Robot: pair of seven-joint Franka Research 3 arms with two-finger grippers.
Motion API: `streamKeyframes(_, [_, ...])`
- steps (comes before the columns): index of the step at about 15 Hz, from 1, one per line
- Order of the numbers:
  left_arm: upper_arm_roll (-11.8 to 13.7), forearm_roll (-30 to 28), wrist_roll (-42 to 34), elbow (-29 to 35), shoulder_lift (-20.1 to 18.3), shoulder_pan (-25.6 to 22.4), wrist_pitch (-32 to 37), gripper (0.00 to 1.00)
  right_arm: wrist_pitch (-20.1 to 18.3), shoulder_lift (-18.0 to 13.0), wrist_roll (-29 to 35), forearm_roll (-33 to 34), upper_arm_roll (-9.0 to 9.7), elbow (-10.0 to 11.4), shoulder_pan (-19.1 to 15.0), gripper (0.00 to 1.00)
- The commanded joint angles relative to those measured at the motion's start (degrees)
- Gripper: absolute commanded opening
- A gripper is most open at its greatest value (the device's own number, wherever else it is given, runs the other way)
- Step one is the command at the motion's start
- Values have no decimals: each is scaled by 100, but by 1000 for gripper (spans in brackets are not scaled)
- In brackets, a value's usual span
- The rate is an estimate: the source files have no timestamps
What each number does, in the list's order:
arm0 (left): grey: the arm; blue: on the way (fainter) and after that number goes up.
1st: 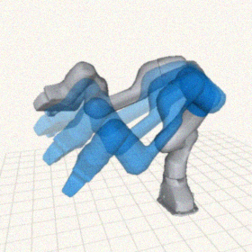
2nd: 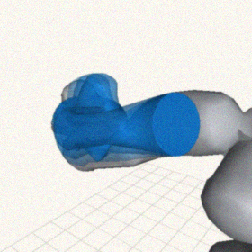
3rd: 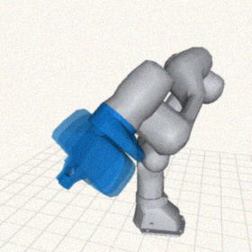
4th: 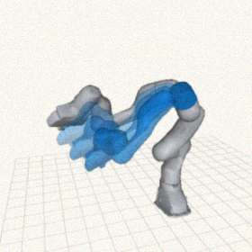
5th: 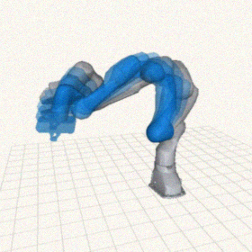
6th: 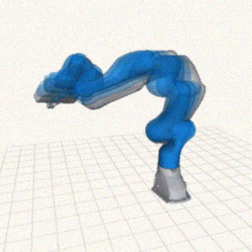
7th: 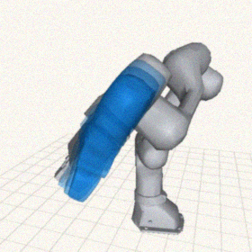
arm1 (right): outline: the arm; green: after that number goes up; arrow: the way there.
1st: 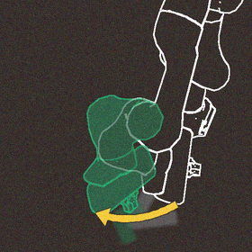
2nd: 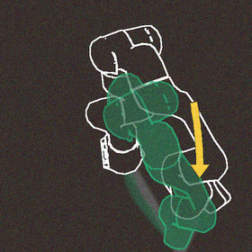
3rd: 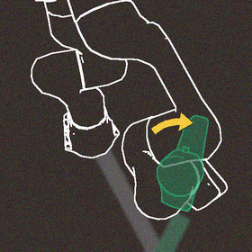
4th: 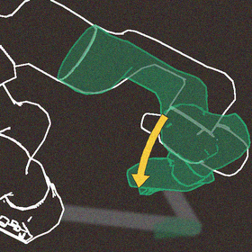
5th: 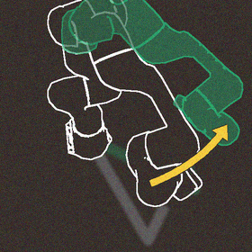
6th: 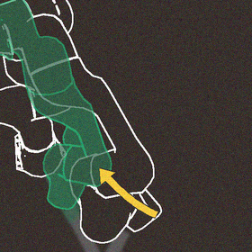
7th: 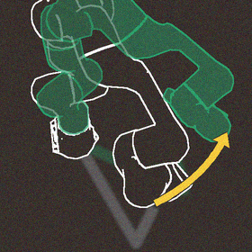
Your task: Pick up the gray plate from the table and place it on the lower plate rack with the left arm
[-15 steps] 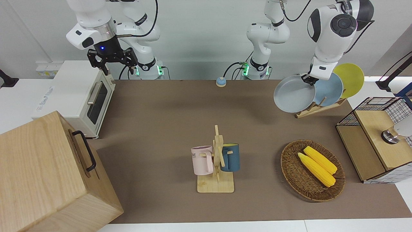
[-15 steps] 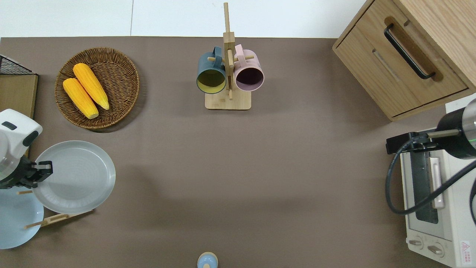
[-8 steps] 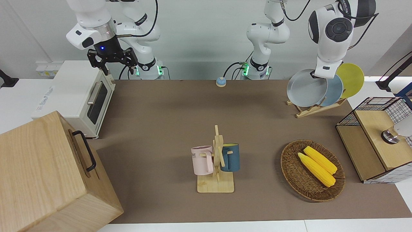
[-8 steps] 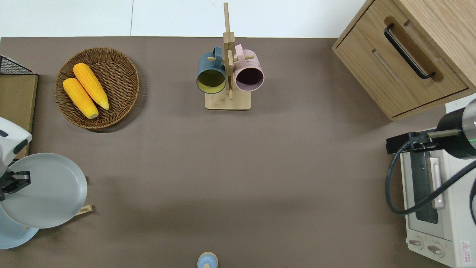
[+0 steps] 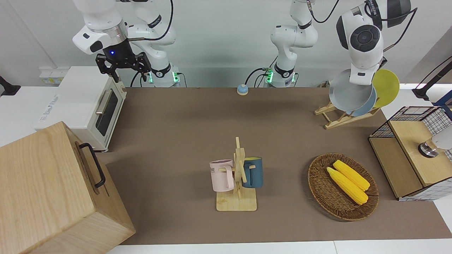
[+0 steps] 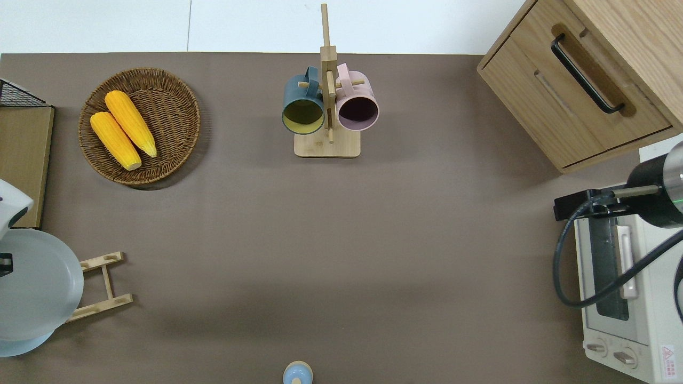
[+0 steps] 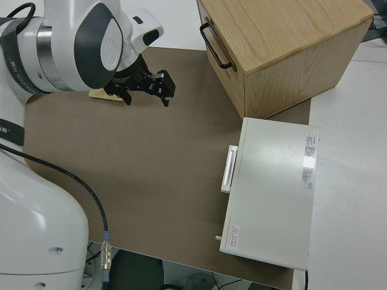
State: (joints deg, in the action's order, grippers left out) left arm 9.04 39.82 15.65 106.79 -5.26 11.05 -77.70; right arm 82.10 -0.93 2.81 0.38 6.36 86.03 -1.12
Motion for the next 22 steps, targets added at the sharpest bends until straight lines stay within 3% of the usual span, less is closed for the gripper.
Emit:
streamKeyframes(1, [-25,403,244,280,68,99,97,0,-89,-12,53,-109,103,-42,-143,990])
streamKeyframes(9, [-200,676,1115,772,253,239,88,0,-89,-12,53,-109,103,-42,-143,987])
streamKeyframes(22, [-253,702,2380,1379,604,354,-342,0,-89,-12,53,-109,103,-42,-143,987])
